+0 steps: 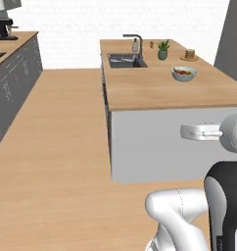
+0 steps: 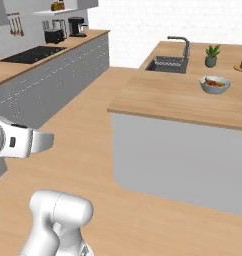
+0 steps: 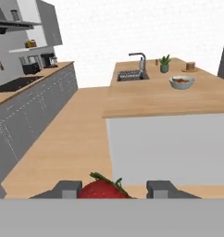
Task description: Take the strawberry from the fridge and place it on top of the pancake, located on the dining counter.
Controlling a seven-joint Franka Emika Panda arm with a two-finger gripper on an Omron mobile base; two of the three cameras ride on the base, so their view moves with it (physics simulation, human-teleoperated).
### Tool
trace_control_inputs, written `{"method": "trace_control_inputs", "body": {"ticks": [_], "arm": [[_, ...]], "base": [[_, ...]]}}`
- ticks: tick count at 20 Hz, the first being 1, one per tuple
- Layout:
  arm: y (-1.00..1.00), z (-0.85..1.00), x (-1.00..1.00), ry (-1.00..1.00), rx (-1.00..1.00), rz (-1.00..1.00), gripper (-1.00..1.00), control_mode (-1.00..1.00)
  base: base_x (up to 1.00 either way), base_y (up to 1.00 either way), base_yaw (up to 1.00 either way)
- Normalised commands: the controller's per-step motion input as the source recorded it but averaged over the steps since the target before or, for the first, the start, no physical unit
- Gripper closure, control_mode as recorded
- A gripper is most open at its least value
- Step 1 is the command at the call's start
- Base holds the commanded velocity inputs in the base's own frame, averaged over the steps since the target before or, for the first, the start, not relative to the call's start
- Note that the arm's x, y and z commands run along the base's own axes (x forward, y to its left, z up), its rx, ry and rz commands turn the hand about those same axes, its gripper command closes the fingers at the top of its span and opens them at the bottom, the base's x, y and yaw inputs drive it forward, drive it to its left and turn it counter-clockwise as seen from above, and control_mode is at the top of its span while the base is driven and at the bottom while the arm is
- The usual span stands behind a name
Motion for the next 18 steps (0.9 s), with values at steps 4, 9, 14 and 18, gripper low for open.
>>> {"method": "trace_control_inputs", "body": {"ticks": [4, 9, 14, 18], "arm": [[0.00, 0.00, 0.00, 0.00, 0.00, 0.00, 1.00, 1.00], [0.00, 0.00, 0.00, 0.00, 0.00, 0.00, 1.00, 1.00], [0.00, 0.00, 0.00, 0.00, 0.00, 0.00, 1.00, 1.00], [0.00, 0.00, 0.00, 0.00, 0.00, 0.00, 1.00, 1.00]], "base": [[0.08, -1.00, -0.02], [0.02, -1.00, 0.00], [0.00, -1.00, 0.00], [0.05, -1.00, 0.00]]}}
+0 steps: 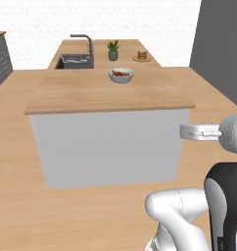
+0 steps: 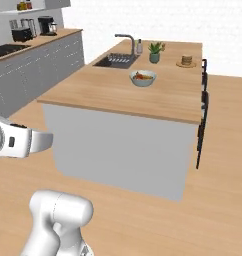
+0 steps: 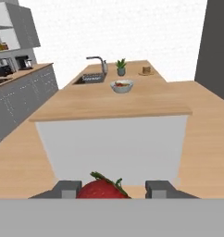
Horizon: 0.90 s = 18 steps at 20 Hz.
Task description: Take the strawberry from the fridge and place it on top of the pancake, located on the dining counter.
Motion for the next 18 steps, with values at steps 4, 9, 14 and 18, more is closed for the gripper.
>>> {"method": "trace_control_inputs", "body": {"ticks": [4, 9, 14, 18], "arm": [[0.00, 0.00, 0.00, 0.00, 0.00, 0.00, 1.00, 1.00], [0.00, 0.00, 0.00, 0.00, 0.00, 0.00, 1.00, 1.00], [0.00, 0.00, 0.00, 0.00, 0.00, 0.00, 1.00, 1.00], [0.00, 0.00, 0.00, 0.00, 0.00, 0.00, 1.00, 1.00]], "base": [[0.28, -1.00, 0.00], [0.57, -1.00, 0.05], [0.75, -1.00, 0.11], [0.80, -1.00, 0.18]]}}
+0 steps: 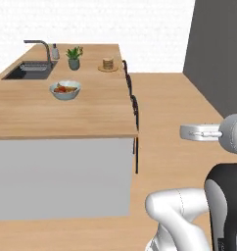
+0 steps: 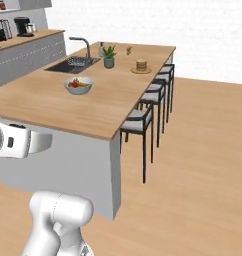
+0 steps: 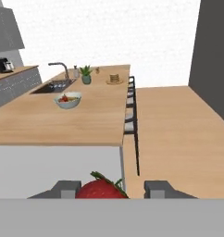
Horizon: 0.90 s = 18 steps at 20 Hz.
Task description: Take the strawberry from the fridge and place it on top of the pancake, located on the dining counter.
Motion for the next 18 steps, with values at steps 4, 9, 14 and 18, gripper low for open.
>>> {"method": "trace_control_inputs", "body": {"ticks": [4, 9, 14, 18], "arm": [[0.00, 0.00, 0.00, 0.00, 0.00, 0.00, 1.00, 1.00], [0.00, 0.00, 0.00, 0.00, 0.00, 0.00, 1.00, 1.00], [0.00, 0.00, 0.00, 0.00, 0.00, 0.00, 1.00, 1.00], [0.00, 0.00, 0.00, 0.00, 0.00, 0.00, 1.00, 1.00]], "base": [[0.82, -1.00, 0.23], [0.85, -1.00, 0.25], [0.87, -1.00, 0.31], [0.87, -1.00, 0.40]]}}
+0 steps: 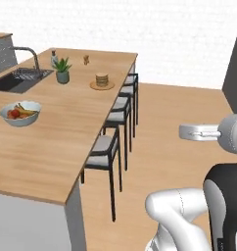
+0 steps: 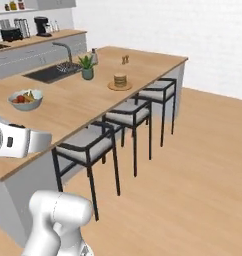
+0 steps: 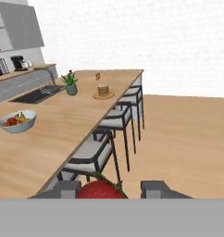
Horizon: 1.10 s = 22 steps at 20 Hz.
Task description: Take the strawberry from the fridge and place it on top of the pancake, located on the dining counter.
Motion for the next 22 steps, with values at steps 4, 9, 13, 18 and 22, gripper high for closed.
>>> {"method": "trace_control_inputs", "body": {"ticks": [4, 9, 13, 18, 22], "arm": [[0.00, 0.00, 0.00, 0.00, 0.00, 0.00, 1.00, 1.00], [0.00, 0.00, 0.00, 0.00, 0.00, 0.00, 1.00, 1.00], [0.00, 0.00, 0.00, 0.00, 0.00, 0.00, 1.00, 1.00], [0.00, 0.00, 0.00, 0.00, 0.00, 0.00, 1.00, 1.00], [0.00, 0.00, 0.00, 0.00, 0.00, 0.00, 1.00, 1.00]], "base": [[0.85, -1.00, 0.43], [0.79, -0.91, 0.49], [0.67, -0.74, 0.59], [0.39, -0.71, 0.65], [0.10, -0.74, 0.64]]}}
